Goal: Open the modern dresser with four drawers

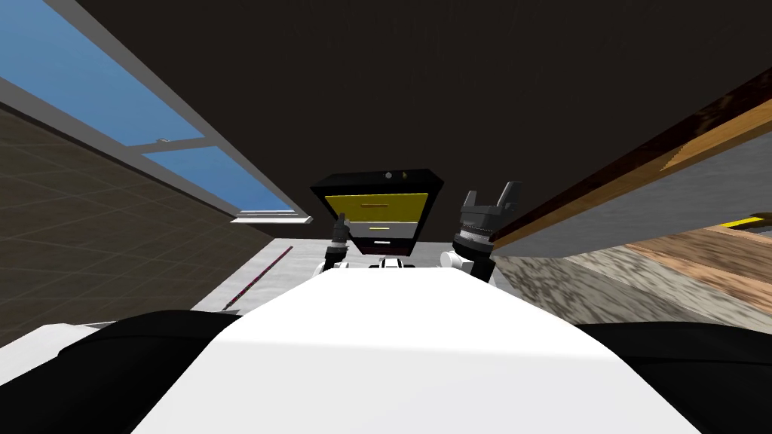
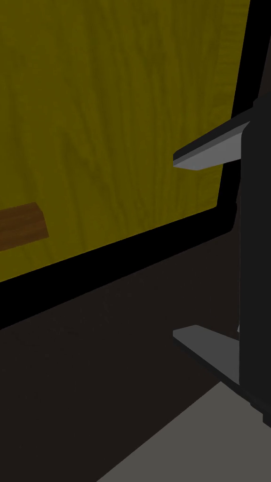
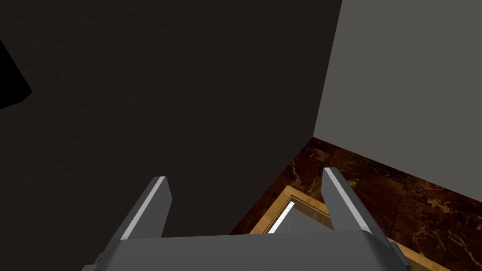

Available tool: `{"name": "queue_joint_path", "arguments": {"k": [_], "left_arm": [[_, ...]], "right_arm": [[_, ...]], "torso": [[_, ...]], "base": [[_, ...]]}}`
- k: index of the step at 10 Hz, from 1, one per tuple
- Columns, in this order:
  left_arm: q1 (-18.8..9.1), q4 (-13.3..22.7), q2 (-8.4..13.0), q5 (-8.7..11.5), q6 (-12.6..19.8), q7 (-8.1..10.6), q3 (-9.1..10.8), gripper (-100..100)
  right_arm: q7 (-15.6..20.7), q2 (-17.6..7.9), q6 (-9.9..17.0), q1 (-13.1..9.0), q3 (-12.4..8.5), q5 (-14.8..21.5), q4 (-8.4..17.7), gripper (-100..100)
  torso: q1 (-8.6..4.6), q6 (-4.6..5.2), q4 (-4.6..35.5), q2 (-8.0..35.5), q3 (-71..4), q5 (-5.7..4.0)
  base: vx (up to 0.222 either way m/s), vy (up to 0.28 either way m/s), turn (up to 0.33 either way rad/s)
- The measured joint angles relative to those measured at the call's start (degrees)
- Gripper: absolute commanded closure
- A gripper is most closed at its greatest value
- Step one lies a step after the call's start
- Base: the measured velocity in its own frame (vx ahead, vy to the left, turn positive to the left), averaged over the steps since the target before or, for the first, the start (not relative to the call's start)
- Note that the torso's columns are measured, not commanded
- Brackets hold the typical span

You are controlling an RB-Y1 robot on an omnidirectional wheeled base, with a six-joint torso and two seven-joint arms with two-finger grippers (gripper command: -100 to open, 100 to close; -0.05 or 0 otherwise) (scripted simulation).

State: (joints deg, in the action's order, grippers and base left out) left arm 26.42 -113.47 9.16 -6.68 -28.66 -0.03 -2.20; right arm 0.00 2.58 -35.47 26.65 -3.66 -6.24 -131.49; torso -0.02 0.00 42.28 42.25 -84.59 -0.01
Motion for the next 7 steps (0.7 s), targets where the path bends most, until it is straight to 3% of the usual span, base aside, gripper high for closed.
{"name": "queue_joint_path", "arguments": {"k": [7], "left_arm": [[-1.9, 10.7, 0.1, 0.0, -4.3, -1.17, -0.30, -100]], "right_arm": [[0.0, 0.0, 0.0, 0.0, 0.0, 0.0, 0.0, 0]], "torso": [[0.03, 0.00, 0.0, 0.0, 0.0, 0.01]], "base": [[0.028, -0.007, -0.015]]}}
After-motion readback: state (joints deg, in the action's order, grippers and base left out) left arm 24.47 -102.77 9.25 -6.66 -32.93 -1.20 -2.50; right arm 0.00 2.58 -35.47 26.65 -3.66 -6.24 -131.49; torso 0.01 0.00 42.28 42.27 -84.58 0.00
